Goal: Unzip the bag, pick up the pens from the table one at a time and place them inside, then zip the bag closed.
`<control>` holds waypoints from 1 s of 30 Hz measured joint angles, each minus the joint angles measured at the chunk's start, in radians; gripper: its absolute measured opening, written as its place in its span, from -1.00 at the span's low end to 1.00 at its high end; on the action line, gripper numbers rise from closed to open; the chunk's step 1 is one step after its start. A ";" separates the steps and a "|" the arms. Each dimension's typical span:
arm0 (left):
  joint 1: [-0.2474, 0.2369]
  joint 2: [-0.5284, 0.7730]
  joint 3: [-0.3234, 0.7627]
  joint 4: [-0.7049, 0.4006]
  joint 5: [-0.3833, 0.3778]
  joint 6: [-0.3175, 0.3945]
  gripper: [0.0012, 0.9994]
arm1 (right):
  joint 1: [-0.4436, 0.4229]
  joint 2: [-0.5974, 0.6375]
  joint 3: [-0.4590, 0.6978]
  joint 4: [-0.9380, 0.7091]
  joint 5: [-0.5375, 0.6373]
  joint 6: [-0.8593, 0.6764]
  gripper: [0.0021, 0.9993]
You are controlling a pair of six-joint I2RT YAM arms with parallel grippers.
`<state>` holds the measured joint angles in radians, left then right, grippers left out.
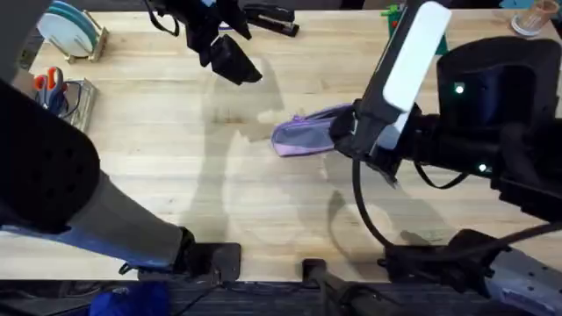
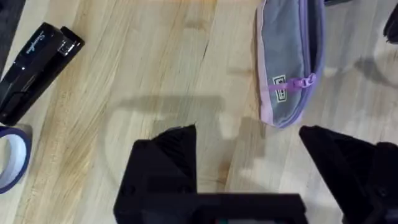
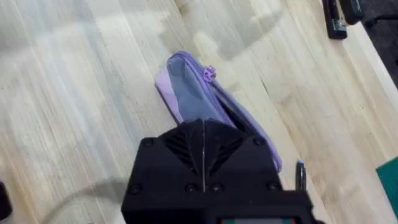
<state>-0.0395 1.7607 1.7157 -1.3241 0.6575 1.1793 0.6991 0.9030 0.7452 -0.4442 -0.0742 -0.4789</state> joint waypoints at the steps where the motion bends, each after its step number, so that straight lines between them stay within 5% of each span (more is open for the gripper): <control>1: 0.000 0.000 0.000 0.000 0.000 0.000 0.99 | 0.000 0.000 0.000 0.000 0.000 0.000 -0.94; 11: 0.000 0.000 0.000 0.000 0.000 0.000 0.99 | -0.005 0.001 0.000 0.106 0.000 -0.058 -0.95; 17: 0.000 0.000 0.000 0.000 0.000 0.000 0.99 | -0.099 0.108 0.051 0.032 -0.041 -0.027 -0.95; 23: 0.000 0.000 0.000 0.005 0.000 0.000 0.99 | -0.203 0.301 0.270 -0.154 -0.129 -0.019 -0.95; 30: 0.000 0.000 0.000 0.008 0.000 0.000 0.99 | -0.209 0.508 0.622 -0.451 -0.159 -0.132 -0.95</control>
<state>-0.0395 1.7607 1.7157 -1.3159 0.6575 1.1793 0.4896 1.4112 1.3676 -0.8952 -0.2337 -0.6105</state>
